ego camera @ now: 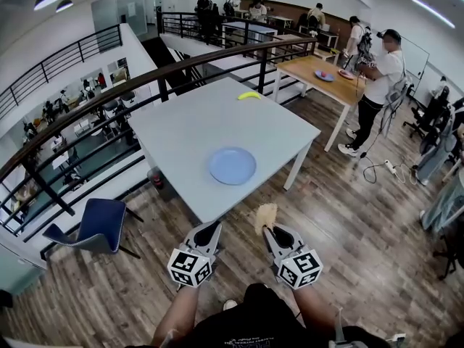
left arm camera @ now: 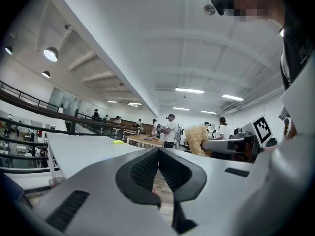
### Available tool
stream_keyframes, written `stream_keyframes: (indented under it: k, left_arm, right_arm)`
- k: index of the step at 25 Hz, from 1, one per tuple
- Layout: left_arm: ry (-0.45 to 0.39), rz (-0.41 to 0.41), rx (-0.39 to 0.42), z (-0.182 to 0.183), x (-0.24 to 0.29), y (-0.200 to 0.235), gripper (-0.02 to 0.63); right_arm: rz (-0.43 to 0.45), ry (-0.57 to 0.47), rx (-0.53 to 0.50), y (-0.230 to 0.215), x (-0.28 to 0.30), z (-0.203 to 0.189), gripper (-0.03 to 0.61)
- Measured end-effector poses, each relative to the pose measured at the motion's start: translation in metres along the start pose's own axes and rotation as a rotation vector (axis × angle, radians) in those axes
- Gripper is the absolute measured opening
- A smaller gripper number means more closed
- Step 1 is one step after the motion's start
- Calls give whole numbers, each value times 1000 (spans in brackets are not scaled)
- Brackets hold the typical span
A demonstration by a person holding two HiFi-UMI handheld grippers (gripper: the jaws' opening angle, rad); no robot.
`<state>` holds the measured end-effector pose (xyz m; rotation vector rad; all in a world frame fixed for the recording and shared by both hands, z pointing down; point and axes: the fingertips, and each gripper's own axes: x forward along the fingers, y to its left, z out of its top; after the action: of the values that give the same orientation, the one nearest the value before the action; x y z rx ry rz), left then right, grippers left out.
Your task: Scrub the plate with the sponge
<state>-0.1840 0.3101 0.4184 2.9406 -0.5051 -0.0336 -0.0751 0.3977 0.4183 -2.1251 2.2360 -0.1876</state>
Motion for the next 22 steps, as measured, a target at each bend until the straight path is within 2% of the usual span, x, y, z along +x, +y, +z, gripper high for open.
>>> stream_keyframes:
  k: [2, 6, 13, 16, 22]
  left_arm:
    - [4, -3, -1, -2, 4, 1, 14]
    - [12, -7, 2, -3, 15, 6, 14]
    - [8, 15, -39, 8, 40, 22, 14]
    - [15, 6, -29, 11, 52, 26, 14]
    - [32, 27, -10, 8, 87, 38, 14]
  right_arm:
    - [-4, -2, 32, -5, 3, -1, 60]
    - [-2, -43, 171, -20, 13, 5, 60]
    - [38, -59, 214, -38, 40, 22, 60]
    - [64, -42, 233, -46, 52, 22, 60]
    - [84, -11, 185, -76, 74, 22, 60]
